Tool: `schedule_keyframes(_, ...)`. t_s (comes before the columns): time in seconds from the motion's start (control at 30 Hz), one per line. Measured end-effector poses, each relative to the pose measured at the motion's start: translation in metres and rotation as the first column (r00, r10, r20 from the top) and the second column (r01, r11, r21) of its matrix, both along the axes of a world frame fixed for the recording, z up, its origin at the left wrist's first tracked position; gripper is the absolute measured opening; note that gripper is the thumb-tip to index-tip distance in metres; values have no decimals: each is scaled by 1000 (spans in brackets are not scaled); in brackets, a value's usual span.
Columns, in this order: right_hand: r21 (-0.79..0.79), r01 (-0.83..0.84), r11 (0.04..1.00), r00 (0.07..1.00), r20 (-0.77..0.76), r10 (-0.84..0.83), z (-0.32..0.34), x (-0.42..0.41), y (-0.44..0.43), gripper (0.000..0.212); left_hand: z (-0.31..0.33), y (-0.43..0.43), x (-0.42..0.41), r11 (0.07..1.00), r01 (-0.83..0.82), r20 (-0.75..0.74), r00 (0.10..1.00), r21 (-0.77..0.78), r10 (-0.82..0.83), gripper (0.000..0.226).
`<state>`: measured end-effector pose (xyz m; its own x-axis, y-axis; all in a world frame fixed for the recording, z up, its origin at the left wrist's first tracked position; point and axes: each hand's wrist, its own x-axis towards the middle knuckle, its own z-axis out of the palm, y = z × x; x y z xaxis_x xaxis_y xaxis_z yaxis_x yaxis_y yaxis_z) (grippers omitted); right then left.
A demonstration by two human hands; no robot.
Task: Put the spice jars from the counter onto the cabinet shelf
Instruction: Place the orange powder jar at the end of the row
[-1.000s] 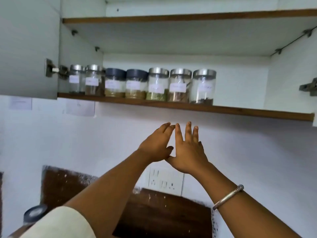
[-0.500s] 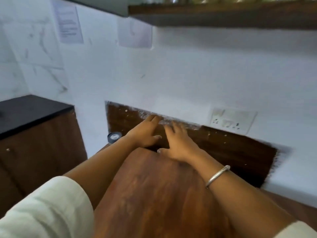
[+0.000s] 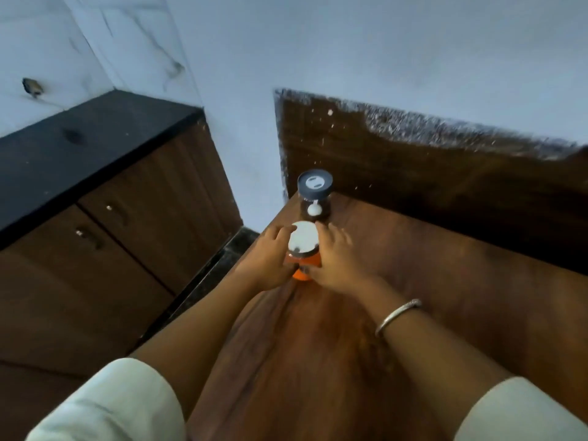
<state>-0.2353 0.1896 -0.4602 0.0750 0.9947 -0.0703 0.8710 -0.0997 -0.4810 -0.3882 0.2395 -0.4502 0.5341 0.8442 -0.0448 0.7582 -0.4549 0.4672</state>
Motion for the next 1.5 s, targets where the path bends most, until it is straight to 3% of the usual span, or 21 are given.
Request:
schedule_keyframes(0.17, -12, 131, 991, 981, -144, -131, -35, -16, 26, 106, -42, 13, -8, 997, -43, 13, 999, -70, 44, 82)
schedule_keyframes(0.4, -51, 211, 976, 930, -297, -217, -58, -28, 30, 99, -64, 0, 4, 979, -71, 217, 970, -189, 112, 97)
schedule_keyframes(0.63, -50, 272, 961, 927, -256, -276, -35, -8, -9, 98, -39, -31, 15, 992, -20, 378, 924, -123, 66, 103)
schedule_keyframes(0.87, 98, 398, 912, 851, -411, -327, 16, -1, -79, 108, -12, -98, 35, 997, -71, 506, 860, 6, 58, 119)
schedule_keyframes(0.97, 153, 431, 889, 824, -468, -319, 40, 9, -118, 107, 7, -122, 46, 1000, 8, 605, 796, 11, -13, 117)
schedule_keyframes(1.1, 97, 384, 918, 713, -663, -228, 62, 33, -175, 103, 36, -153, 54, 958, 210, 749, 663, -197, 9, 112)
schedule_keyframes(1.17, 73, 334, 940, 647, -743, -172, 68, 41, -201, 88, 44, -171, 63, 901, 335, 798, 602, -274, 19, 108)
schedule_keyframes(1.27, 113, 388, 915, 623, -764, -171, 80, 52, -243, 61, 53, -211, 83, 833, 458, 854, 519, -309, 31, 95)
schedule_keyframes(1.4, 172, 497, 851, 618, -759, -207, 105, 70, -289, 53, 71, -260, 111, 835, 495, 851, 521, -240, -64, 85)
schedule_keyframes(1.5, 192, 564, 803, 600, -763, -239, 118, 81, -313, 64, 84, -289, 128, 846, 509, 826, 538, -157, -170, 94)
